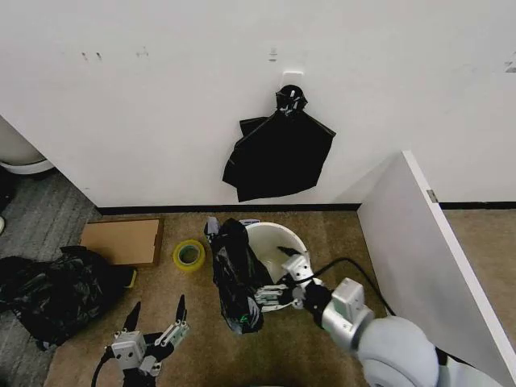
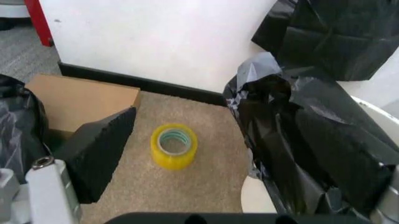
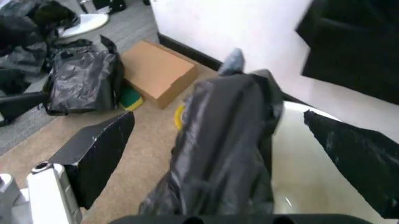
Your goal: Place the garbage bag over the trash bin.
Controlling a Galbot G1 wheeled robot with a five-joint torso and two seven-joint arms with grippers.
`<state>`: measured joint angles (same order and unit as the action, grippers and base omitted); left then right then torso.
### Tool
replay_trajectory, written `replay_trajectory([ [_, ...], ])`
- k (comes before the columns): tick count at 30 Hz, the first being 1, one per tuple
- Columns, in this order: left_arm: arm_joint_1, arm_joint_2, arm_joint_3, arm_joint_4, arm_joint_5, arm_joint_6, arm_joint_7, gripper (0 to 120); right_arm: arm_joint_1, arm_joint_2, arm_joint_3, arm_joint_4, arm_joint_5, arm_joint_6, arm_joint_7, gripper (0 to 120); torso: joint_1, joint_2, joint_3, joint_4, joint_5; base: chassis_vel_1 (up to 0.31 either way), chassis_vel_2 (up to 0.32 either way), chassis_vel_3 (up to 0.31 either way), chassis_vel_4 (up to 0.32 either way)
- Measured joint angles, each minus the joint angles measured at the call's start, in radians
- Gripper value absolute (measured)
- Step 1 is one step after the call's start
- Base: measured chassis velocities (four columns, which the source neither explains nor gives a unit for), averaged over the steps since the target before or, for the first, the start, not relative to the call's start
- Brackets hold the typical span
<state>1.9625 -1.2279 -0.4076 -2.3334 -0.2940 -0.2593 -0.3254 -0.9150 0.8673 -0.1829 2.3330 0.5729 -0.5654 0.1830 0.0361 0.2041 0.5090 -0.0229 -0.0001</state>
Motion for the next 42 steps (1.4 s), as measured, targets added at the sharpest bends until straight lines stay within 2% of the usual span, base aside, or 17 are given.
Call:
replay_trajectory([
  [5,0.0,-0.009,0.002,0.007,0.028,0.0,-0.001,100,0.086,0.05,-0.106,-0.045,-0.07,-0.047,0.008,100,0.0,0.0,0.0,0.0,-0.0001,0.0,0.0,0.0,0.0],
  [8,0.0,-0.01,0.004,0.009,0.031,0.0,-0.002,100,0.095,0.065,-0.129,-0.063,-0.104,-0.057,0.01,99,0.0,0.0,0.0,0.0,0.0,0.0,0.0,0.0,0.0],
  [13,-0.021,-0.01,0.008,0.023,0.033,0.001,-0.004,100,0.121,0.103,-0.201,-0.13,-0.313,-0.063,-0.019,81,0.0,0.0,0.0,-0.0002,0.0,0.0,0.0,0.0,0.0],
  [14,-0.021,-0.01,0.008,0.023,0.033,0.001,-0.004,100,0.121,0.103,-0.201,-0.13,-0.313,-0.063,-0.019,81,0.0,0.0,0.0,-0.0002,0.0,0.0,0.0,0.0,0.0],
  [17,-0.032,-0.01,0.013,0.028,0.033,0.003,-0.005,100,0.131,0.117,-0.234,-0.161,-0.441,-0.064,-0.036,70,0.0,0.0,0.0,-0.0001,0.0,0.0,0.0,0.0,0.0],
  [19,-0.037,-0.011,0.014,0.028,0.033,0.005,-0.006,100,0.137,0.123,-0.246,-0.178,-0.491,-0.07,-0.041,69,0.0,0.0,0.0,-0.0001,0.0,0.0,0.0,0.0,0.0],
  [22,-0.039,-0.011,0.014,0.029,0.033,0.006,-0.006,100,0.14,0.125,-0.251,-0.185,-0.504,-0.084,-0.042,64,0.0,0.0,0.0,-0.0001,0.0,0.0,0.0,0.0,0.0],
  [26,-0.047,-0.01,0.015,0.035,0.033,0.008,-0.007,100,0.147,0.13,-0.251,-0.197,-0.469,-0.135,-0.023,43,0.0,0.0,0.0,0.0,0.0,0.0,0.0,0.0,0.0],
  [30,-0.055,-0.009,0.015,0.038,0.033,0.011,-0.007,100,0.148,0.131,-0.251,-0.197,-0.44,-0.142,-0.014,34,0.0,0.0,0.0,-0.0001,0.0,0.0,0.0,0.0,0.0],
  [34,-0.068,-0.006,0.016,0.04,0.032,0.025,-0.008,100,0.138,0.132,-0.243,-0.188,-0.414,-0.141,0.005,15,0.0,0.0,0.0,0.0,0.0001,0.0,0.0,0.0,0.0],
  [36,-0.07,-0.005,0.017,0.04,0.032,0.027,-0.008,100,0.136,0.132,-0.241,-0.188,-0.413,-0.14,0.007,13,0.0,0.0,0.0,0.0,0.0001,0.0,0.0,0.0,0.0],
  [39,-0.094,0.01,0.023,0.049,0.029,0.051,-0.012,100,0.127,0.125,-0.227,-0.184,-0.396,-0.129,0.018,0,0.0,0.0,0.0,-0.0001,0.0001,0.0,0.0,0.0,0.0],
  [42,-0.13,0.029,0.032,0.06,0.019,0.092,-0.023,100,0.121,0.12,-0.221,-0.181,-0.392,-0.124,0.02,0,0.0,0.0,0.0,-0.0002,0.0,0.0,0.0,0.0,0.0],
])
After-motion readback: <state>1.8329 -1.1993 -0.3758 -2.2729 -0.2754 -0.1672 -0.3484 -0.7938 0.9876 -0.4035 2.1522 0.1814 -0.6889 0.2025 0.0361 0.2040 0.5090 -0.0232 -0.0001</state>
